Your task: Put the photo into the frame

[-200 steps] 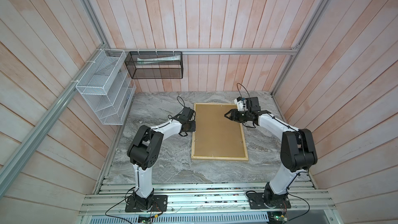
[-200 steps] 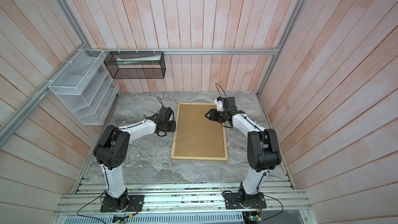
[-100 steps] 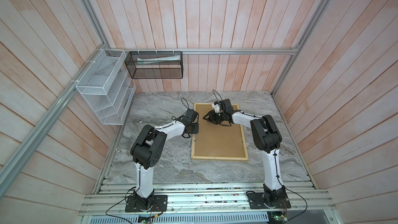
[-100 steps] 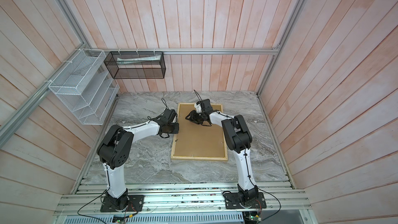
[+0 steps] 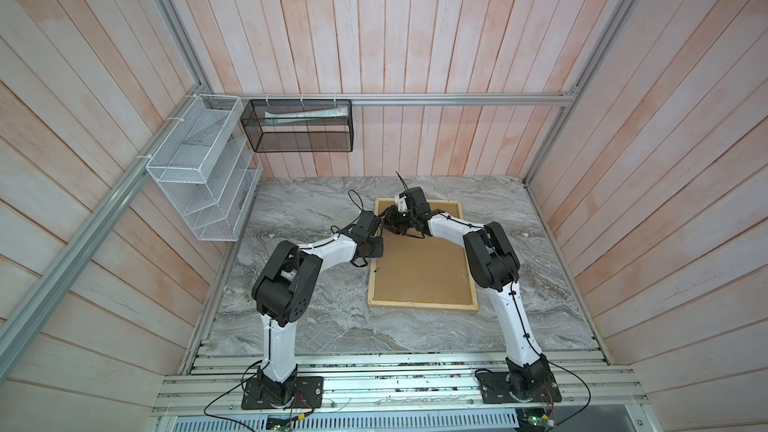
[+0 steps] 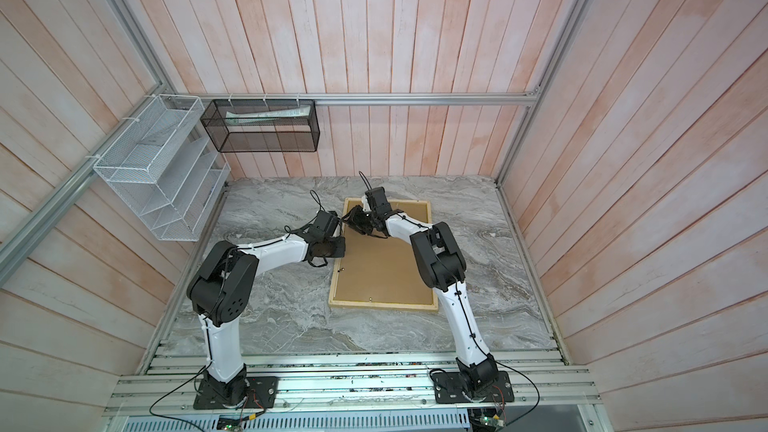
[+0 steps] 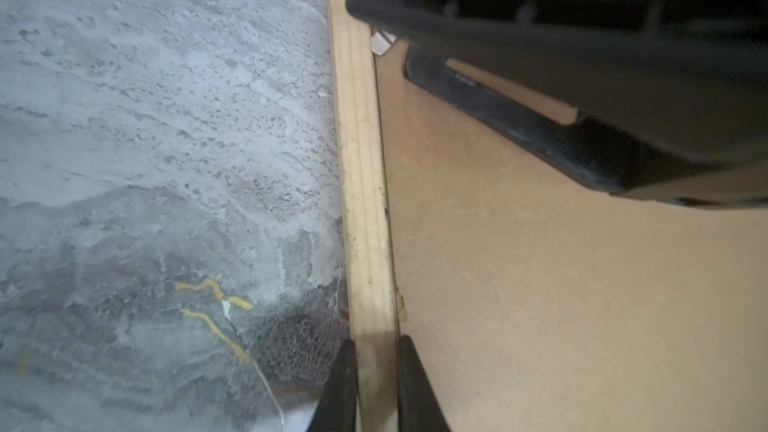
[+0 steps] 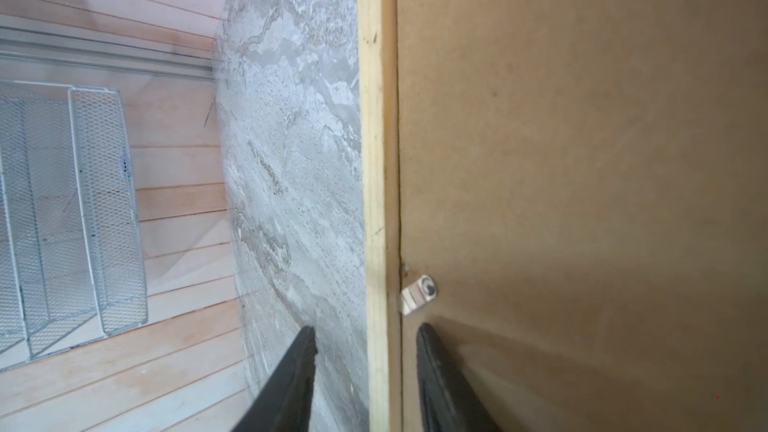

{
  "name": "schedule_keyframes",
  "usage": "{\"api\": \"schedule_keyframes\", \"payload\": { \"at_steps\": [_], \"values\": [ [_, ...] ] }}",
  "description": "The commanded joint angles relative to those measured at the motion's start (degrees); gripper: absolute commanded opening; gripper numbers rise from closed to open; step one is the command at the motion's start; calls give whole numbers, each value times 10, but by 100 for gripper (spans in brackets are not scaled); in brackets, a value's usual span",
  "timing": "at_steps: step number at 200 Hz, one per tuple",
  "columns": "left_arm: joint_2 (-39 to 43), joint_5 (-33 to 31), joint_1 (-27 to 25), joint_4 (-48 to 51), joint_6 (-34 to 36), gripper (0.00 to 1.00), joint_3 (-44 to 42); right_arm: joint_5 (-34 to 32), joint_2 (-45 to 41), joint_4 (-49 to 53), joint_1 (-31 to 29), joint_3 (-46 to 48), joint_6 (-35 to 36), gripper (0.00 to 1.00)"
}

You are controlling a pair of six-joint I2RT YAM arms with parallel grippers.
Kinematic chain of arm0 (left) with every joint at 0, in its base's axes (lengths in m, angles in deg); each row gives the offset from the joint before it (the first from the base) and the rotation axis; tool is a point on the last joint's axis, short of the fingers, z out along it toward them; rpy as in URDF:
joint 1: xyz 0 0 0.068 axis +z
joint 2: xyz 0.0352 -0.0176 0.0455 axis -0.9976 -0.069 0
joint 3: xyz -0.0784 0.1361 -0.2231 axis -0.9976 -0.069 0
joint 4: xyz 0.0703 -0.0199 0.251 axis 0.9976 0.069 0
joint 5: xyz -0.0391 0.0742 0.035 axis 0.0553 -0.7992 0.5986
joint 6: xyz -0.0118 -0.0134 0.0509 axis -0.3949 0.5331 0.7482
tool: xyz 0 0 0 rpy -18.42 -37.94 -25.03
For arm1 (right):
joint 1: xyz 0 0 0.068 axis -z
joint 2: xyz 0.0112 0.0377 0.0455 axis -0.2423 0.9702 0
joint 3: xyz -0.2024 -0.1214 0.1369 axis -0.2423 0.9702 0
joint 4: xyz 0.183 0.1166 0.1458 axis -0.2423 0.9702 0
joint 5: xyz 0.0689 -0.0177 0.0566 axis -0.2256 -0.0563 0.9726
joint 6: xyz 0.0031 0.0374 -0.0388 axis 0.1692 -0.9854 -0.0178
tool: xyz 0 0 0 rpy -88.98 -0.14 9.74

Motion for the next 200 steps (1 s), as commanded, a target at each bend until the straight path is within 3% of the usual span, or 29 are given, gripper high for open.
{"api": "schedule_keyframes", "payload": {
  "at_steps": [1, 66, 162, 200],
  "values": [
    [-19, 17, 2, -2, 11, 9, -20, -61, 26, 59, -6, -26, -22, 42],
    [-15, 51, 5, -19, 6, 4, -27, -124, 78, 128, -20, -53, -81, 42],
    [-24, 117, 5, -51, 9, 3, -42, -91, 109, 1, -54, 2, -275, 39],
    [-15, 124, 5, -55, 8, 3, -46, -77, 124, -11, -55, -18, -283, 37]
  ]
}}
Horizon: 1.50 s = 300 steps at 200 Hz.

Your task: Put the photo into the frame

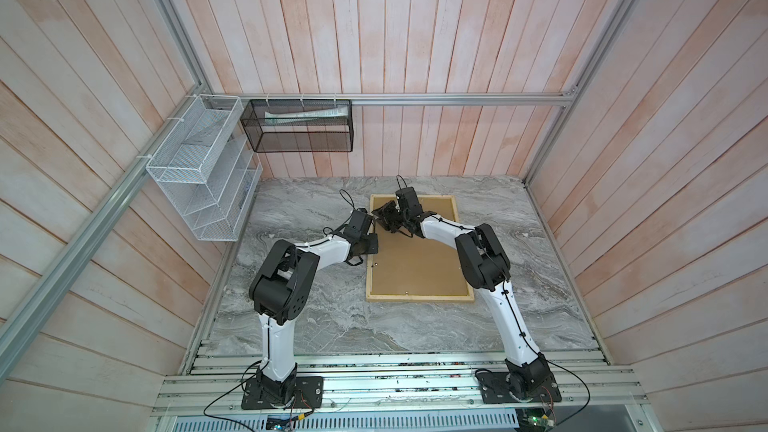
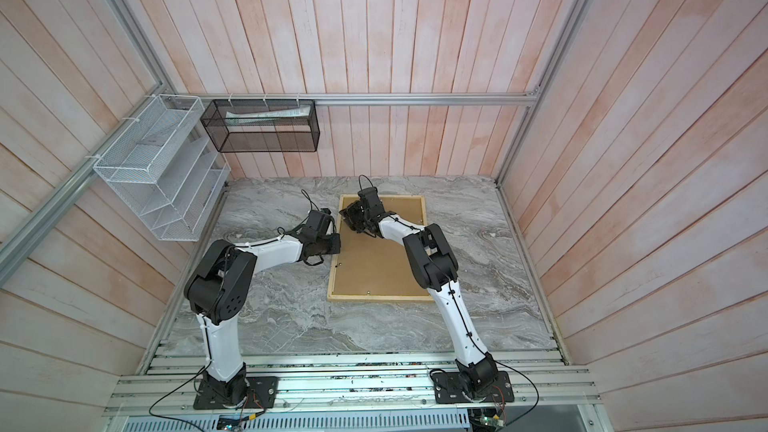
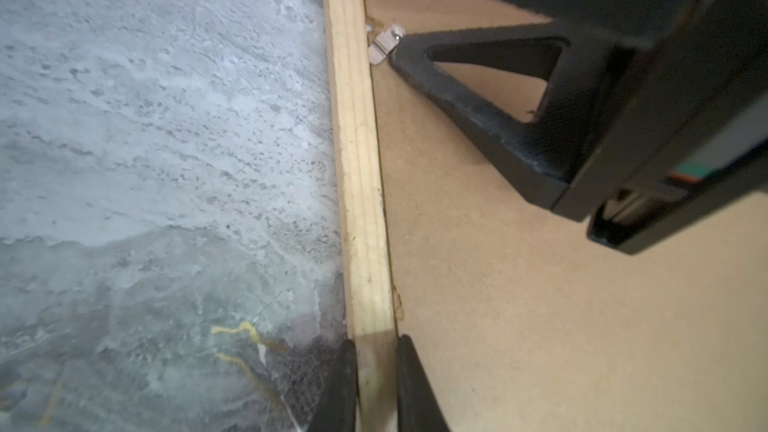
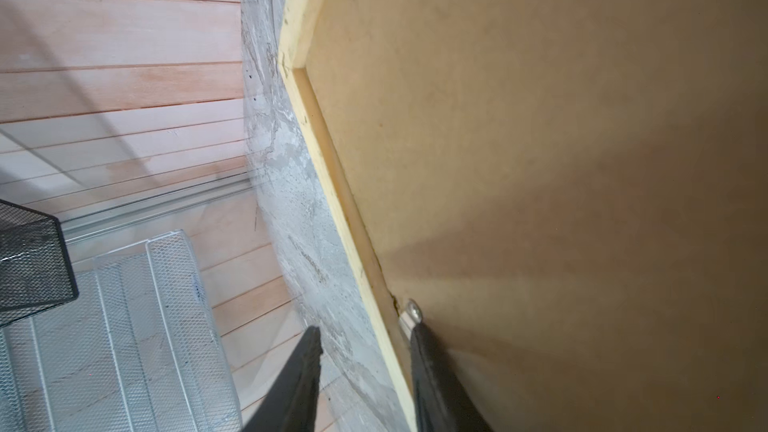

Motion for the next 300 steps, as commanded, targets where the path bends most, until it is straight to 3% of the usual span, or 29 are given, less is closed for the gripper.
{"api": "schedule_keyframes", "payload": {
  "at_steps": [1, 20, 51, 99, 130, 161, 217, 244, 267, 300],
  "values": [
    [-15, 95, -25, 18, 13, 3, -18, 4, 75, 60, -33, 23, -22, 37],
    [-11, 71, -17, 30, 3, 3, -18, 5, 53, 48, -29, 37, 11, 37],
    [-6, 25, -2, 49, -17, 1, -17, 26, -2, 59, -16, 65, 123, 37],
    [-9, 8, 1, 47, -41, 1, -18, 40, -152, 15, -6, 265, 182, 37],
    [4, 18, 0, 33, -44, 22, -23, 47, -230, -5, -19, 390, 184, 37],
    [50, 6, 0, 33, -42, 29, -42, 47, -284, -3, -43, 457, 187, 37],
    [173, 1, -10, 54, -40, 29, -127, 47, -292, 38, -81, 440, 227, 37],
    [201, 20, -31, 45, -50, 27, -175, 22, -294, 91, -85, 430, 294, 37],
    [200, 22, -46, 37, -61, 23, -193, 56, -261, 145, -84, 389, 375, 37],
    [190, 19, -61, 29, -67, 20, -199, 103, -215, 156, -83, 359, 409, 36]
  ]
}}
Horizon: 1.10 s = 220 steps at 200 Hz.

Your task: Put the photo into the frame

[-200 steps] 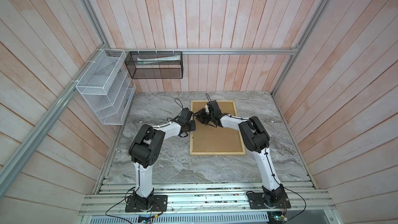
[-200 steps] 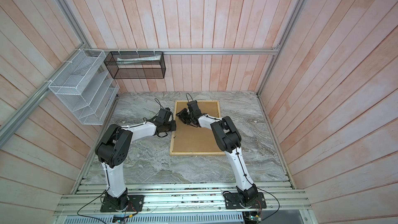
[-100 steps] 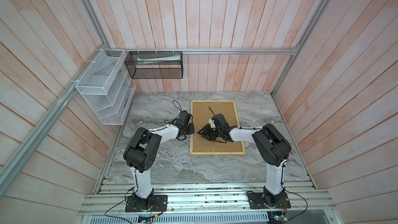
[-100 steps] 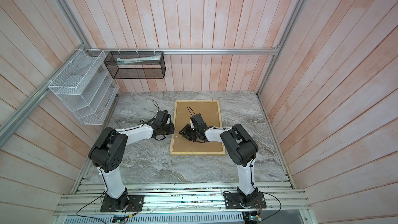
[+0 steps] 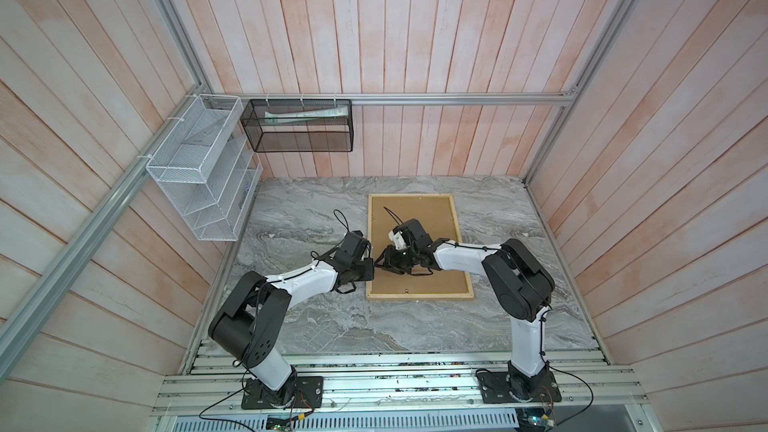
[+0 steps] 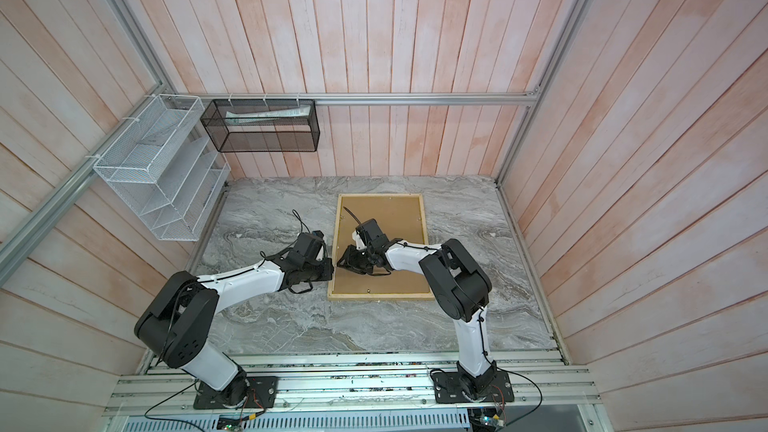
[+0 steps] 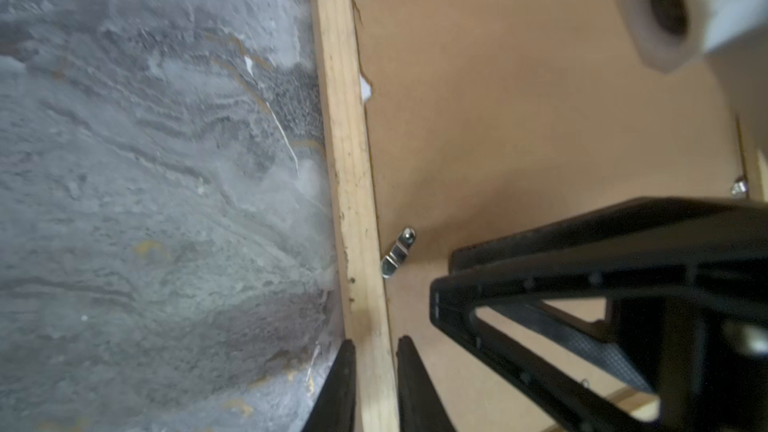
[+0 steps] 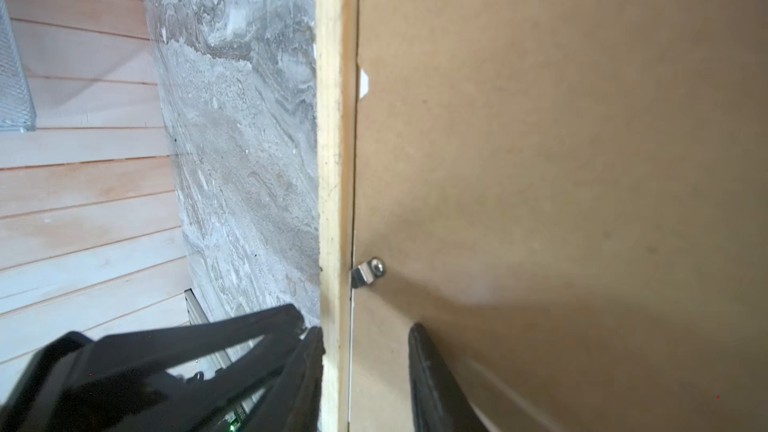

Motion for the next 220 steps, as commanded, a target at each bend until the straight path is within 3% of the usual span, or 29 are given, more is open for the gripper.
{"api": "schedule_keyframes", "payload": {
  "at_steps": [1, 70, 149, 220],
  "values": [
    [-7, 1, -6, -7, -9, 20, -3, 23, 56, 78, -5, -9, 61, 36],
    [-43, 6, -7, 8, 1, 14, 10, 33, 93, 85, -4, -36, 46, 36],
    [-92, 33, -27, 8, 2, 9, 27, 95, 137, -124, -18, 25, -183, 36],
    [-15, -99, -25, 74, 4, 23, 34, 73, 125, -141, -17, 65, -209, 36]
  ]
}}
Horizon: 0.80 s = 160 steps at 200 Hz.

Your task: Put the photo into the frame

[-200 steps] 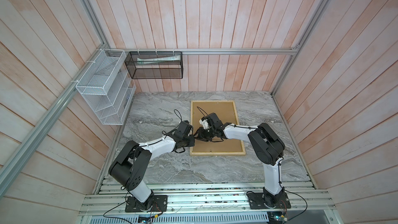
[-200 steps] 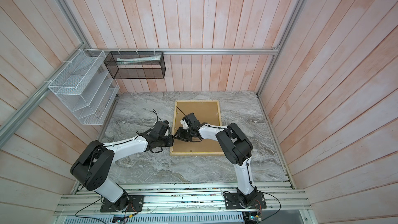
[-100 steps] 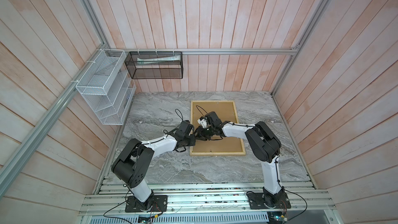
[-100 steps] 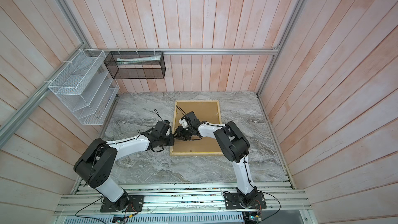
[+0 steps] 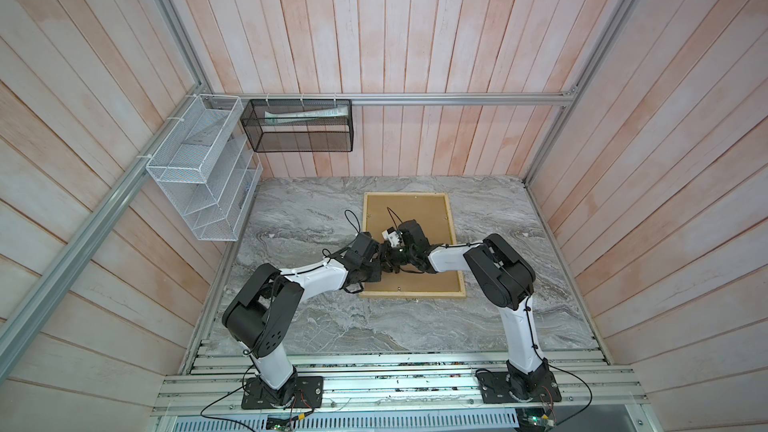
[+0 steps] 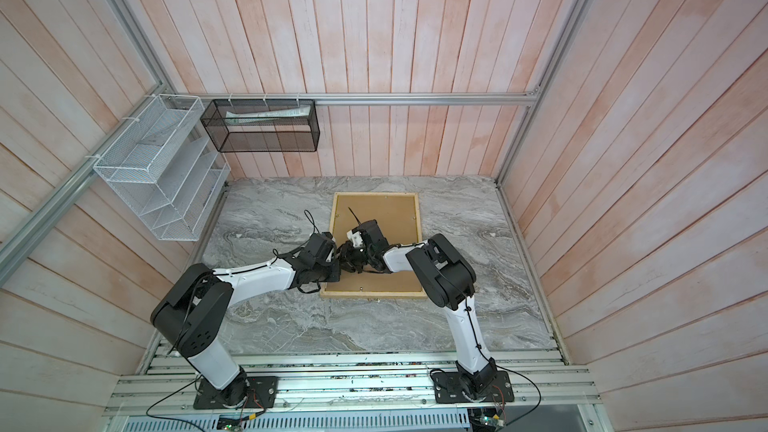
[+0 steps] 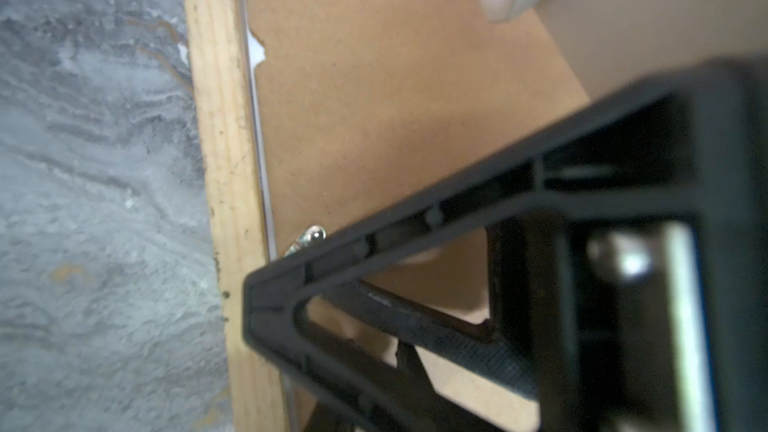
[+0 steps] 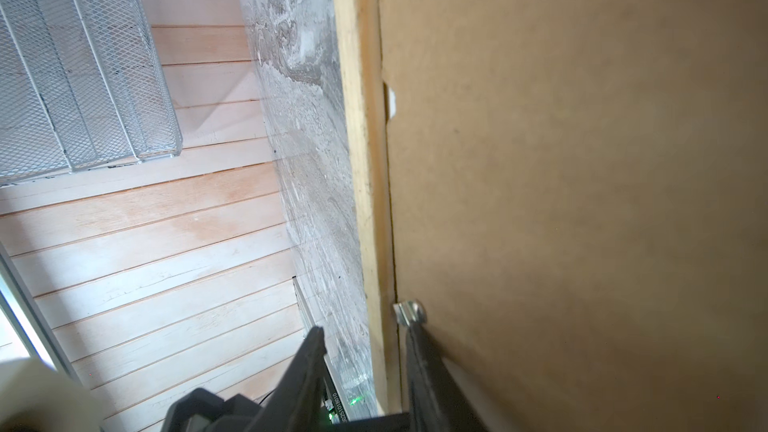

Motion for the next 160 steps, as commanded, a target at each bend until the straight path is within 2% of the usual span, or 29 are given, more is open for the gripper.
{"api": "schedule_keyframes", "payload": {
  "at_steps": [1, 52, 80, 116, 160],
  "values": [
    [27, -59, 3, 54, 4, 23, -3, -39, 46, 104, -26, 43, -16, 36],
    [51, -89, 6, 68, 1, 31, -19, -49, 36, 114, -26, 43, -7, 36],
    [34, -85, 7, 69, 3, 32, -18, -51, 30, 115, -26, 46, -7, 36],
    [7, -81, 8, 62, 3, 25, -26, -30, 19, 89, -28, 53, -32, 36],
    [-20, -70, 8, 51, 0, 16, -37, -47, 6, 98, -30, 51, -52, 36]
  ]
}}
